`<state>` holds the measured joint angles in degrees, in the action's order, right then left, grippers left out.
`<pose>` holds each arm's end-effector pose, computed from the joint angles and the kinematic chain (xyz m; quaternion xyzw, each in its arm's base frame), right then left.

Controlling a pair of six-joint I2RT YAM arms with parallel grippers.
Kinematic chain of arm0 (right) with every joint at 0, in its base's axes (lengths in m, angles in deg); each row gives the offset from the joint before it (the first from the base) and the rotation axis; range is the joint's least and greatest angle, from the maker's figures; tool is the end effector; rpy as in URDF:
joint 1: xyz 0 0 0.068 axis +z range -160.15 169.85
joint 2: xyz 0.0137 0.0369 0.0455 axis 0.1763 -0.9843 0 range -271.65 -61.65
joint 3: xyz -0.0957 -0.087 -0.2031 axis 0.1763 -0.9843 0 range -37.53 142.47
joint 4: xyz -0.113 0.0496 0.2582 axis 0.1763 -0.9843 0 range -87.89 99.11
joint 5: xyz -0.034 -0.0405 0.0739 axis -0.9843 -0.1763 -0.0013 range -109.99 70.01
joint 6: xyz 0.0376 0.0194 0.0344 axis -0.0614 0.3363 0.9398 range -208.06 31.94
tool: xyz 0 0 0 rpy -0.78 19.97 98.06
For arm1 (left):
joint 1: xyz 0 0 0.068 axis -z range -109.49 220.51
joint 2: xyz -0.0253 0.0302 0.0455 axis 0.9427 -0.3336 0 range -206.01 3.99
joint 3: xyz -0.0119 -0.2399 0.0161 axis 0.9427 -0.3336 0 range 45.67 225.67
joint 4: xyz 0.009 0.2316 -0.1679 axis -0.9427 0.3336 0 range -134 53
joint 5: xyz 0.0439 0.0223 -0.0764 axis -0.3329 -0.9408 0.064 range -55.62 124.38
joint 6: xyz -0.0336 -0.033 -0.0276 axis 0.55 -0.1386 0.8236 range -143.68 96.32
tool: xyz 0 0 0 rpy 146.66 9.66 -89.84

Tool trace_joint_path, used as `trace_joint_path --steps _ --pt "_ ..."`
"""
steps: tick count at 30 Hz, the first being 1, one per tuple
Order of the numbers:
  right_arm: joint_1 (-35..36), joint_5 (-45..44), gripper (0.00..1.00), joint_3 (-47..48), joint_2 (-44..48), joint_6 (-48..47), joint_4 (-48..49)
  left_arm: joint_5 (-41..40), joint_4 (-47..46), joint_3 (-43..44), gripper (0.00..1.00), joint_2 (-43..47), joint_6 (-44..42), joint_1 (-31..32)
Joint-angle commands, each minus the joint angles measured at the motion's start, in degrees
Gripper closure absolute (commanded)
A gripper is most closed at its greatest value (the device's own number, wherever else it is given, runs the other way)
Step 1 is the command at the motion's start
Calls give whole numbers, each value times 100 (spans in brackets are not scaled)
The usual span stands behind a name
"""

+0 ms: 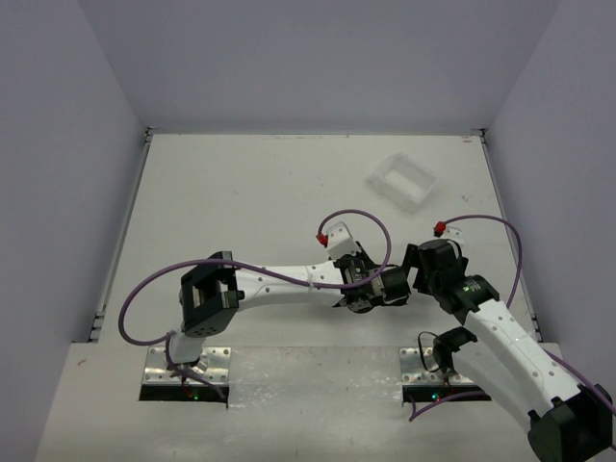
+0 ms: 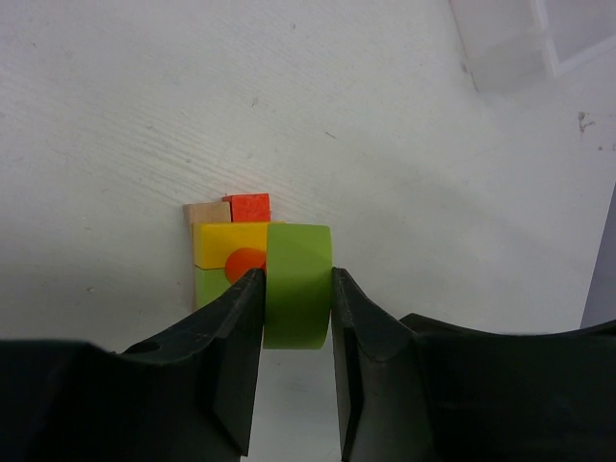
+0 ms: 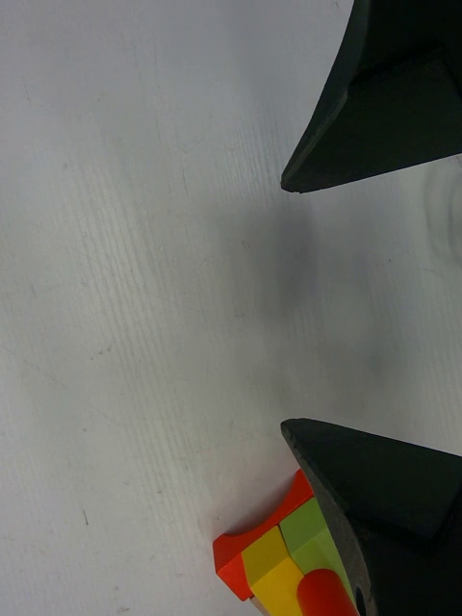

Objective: Build the wood block tower

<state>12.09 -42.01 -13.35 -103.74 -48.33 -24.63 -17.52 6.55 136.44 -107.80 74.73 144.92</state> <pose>0.1831 0.0601 0.1573 0.2029 0.9068 0.0113 0.3693 0.1382 -0.3881 0.1948 -0.2531 0.8536 -0.1166 0.4402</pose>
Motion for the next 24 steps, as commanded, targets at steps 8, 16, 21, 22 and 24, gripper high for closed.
trace_joint_path --steps 8,16,21,22,24 --pt "-18 -98 1 69 18 62 14 -197 62 264 69 -76 111 41" --pt "-26 -109 1 70 15 53 7 -208 59 265 68 -89 146 38" --pt "-27 -99 1 86 -1 53 -1 -209 105 248 68 -89 234 47" --pt "-27 -94 1 86 -1 53 -3 -223 112 248 68 -85 241 47" --pt "-18 -99 1 86 7 53 -1 -223 121 248 68 -71 241 46"
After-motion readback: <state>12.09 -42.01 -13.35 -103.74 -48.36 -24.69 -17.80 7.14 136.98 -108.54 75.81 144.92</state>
